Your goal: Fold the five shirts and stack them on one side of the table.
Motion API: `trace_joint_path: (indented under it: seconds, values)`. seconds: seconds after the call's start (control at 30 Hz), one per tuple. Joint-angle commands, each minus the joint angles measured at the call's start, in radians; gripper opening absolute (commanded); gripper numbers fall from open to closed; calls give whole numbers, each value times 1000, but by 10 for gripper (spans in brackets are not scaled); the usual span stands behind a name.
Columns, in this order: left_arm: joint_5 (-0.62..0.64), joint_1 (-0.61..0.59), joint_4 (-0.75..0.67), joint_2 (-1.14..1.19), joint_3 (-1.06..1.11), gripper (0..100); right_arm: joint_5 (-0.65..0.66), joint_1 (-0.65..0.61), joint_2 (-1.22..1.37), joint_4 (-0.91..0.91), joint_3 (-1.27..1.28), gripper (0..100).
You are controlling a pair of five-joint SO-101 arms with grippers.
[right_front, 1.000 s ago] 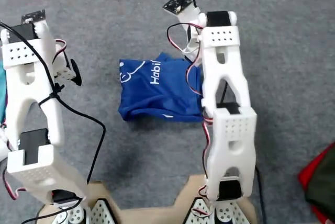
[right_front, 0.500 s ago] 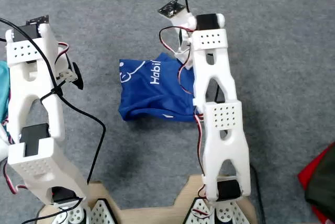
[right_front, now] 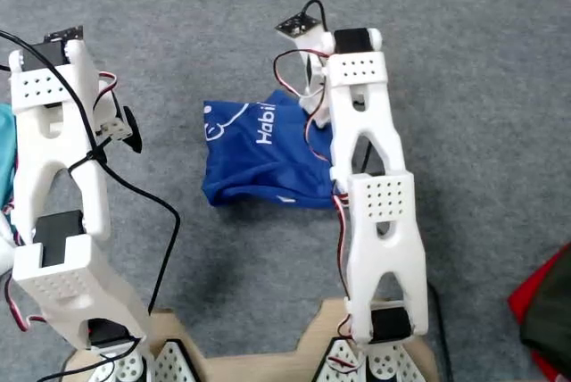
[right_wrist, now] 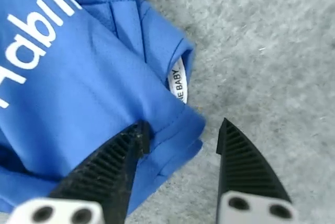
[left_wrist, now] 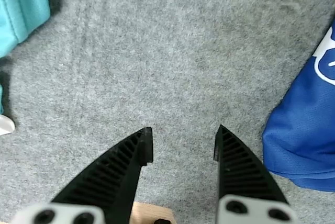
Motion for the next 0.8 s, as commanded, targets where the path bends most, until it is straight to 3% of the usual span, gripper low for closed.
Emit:
trace_joint_path:
  seconds: [0.0,0.1,0.3,0.77]
  values:
    - [2,3,-5,-5,-25,203,-11,21,21,6,-2,224]
    - [2,3,-5,-5,-25,203,-11,21,47,6,-4,192]
    - [2,2,-5,-5,-25,203,-11,24,58,6,-56,10]
    - [2,2,-5,-5,-25,203,34,15,53,8,-280,5]
